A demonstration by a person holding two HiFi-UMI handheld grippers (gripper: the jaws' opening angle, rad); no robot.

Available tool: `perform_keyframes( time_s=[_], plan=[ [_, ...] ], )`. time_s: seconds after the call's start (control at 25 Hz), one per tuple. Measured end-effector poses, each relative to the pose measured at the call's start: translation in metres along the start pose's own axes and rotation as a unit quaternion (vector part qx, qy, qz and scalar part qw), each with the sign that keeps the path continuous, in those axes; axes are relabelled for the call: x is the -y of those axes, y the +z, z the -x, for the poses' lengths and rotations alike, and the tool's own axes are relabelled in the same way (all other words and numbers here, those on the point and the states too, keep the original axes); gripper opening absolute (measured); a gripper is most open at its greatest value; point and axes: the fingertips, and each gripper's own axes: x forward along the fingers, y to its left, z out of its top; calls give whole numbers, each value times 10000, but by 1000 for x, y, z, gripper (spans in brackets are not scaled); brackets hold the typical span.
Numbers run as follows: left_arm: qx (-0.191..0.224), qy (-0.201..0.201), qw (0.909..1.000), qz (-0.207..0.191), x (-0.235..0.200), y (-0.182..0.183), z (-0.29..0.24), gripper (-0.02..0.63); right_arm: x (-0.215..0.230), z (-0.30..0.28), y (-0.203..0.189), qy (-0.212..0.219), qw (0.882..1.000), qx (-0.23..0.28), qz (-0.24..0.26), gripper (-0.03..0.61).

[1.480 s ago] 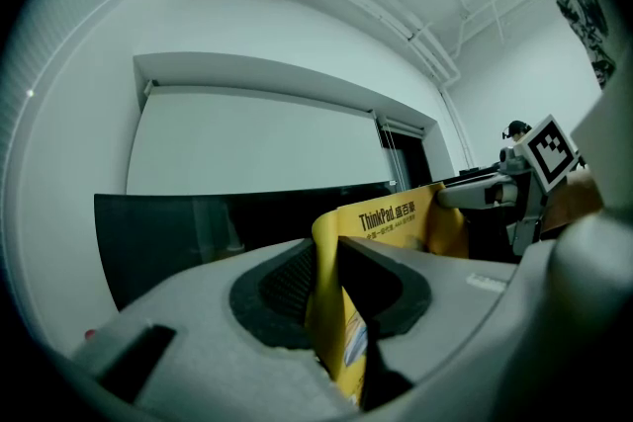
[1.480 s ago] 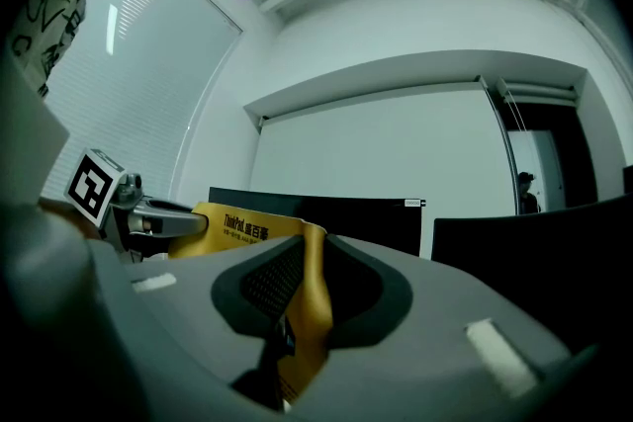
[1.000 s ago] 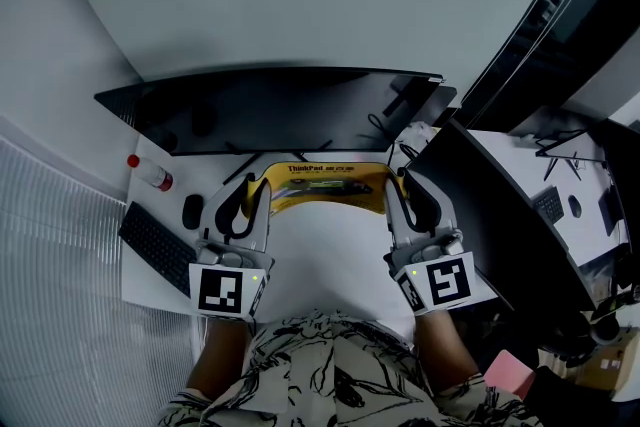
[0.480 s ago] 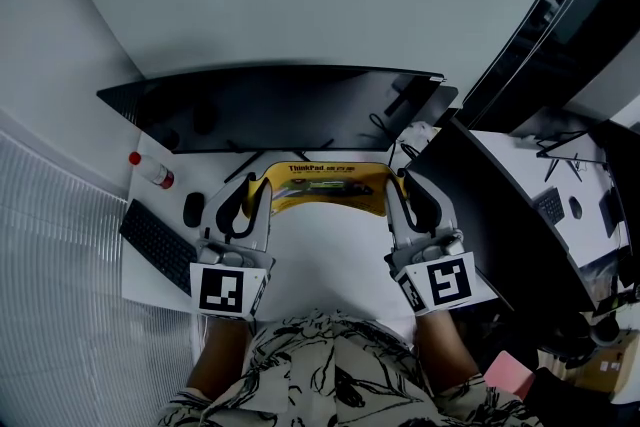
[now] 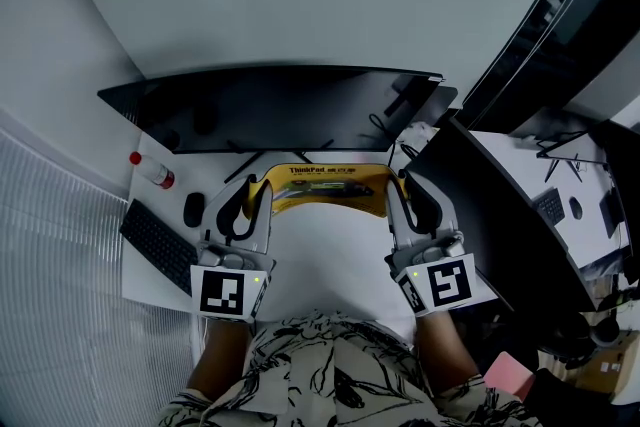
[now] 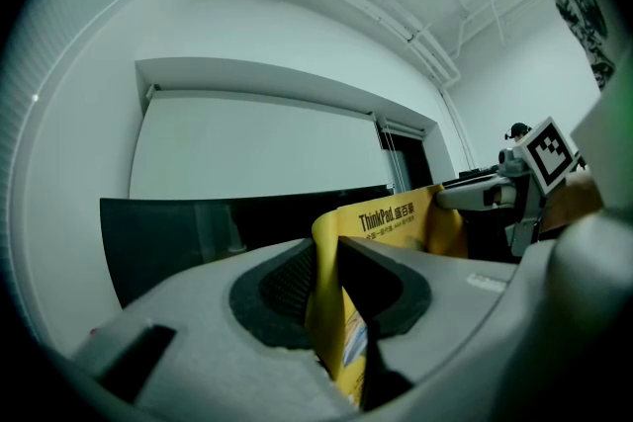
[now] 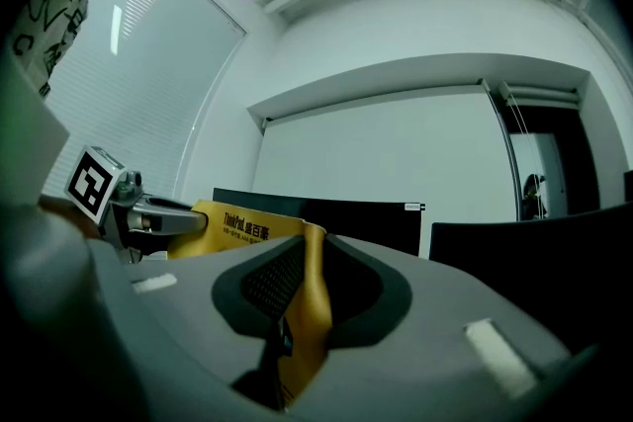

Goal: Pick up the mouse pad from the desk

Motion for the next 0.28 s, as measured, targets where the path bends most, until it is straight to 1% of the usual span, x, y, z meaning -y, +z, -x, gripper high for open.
perform_keyframes(
  time_s=[0.16, 0.28],
  plan=[
    [3, 1, 10000, 18, 0, 0, 1, 78, -1, 1, 0, 36, 10000, -28, 51, 75],
    [64, 71, 9998, 171, 0, 2, 1, 78, -3, 2, -1, 46, 9999, -55, 70, 75]
  ],
)
